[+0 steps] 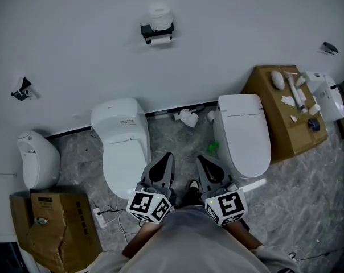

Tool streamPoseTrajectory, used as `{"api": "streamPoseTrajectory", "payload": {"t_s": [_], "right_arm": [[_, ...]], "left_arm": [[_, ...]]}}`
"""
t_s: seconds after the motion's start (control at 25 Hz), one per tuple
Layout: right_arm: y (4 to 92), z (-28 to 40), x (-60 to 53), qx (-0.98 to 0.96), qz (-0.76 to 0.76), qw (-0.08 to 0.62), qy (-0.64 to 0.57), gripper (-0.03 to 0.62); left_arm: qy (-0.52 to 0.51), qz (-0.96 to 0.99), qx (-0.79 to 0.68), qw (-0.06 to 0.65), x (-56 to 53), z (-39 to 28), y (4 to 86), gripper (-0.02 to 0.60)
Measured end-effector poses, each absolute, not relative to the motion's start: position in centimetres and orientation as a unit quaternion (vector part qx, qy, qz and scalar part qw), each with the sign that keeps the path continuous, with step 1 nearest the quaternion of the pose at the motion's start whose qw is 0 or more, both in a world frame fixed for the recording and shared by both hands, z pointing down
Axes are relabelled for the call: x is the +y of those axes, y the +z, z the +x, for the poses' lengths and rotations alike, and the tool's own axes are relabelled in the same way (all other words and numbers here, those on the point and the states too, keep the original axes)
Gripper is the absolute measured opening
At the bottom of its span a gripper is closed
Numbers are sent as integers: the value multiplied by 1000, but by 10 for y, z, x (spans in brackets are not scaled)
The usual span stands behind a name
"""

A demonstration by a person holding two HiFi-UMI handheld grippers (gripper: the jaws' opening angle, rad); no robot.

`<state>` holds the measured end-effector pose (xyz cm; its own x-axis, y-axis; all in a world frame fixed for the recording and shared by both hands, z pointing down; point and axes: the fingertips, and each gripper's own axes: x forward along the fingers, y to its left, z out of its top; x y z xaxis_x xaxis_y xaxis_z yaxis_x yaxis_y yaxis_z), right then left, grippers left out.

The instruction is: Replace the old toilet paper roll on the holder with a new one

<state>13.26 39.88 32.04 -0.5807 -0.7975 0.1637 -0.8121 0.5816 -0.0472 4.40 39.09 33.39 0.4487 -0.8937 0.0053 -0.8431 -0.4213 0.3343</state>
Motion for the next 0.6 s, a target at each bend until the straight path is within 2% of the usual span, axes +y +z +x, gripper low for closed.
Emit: {"api": "streamPoseTrajectory", "payload": {"t_s": [0.6], "right_arm": [[319, 169, 320, -904, 422, 41, 55, 17]], "left_arm": [[-94, 830, -535, 127, 314, 84, 326, 5]]}}
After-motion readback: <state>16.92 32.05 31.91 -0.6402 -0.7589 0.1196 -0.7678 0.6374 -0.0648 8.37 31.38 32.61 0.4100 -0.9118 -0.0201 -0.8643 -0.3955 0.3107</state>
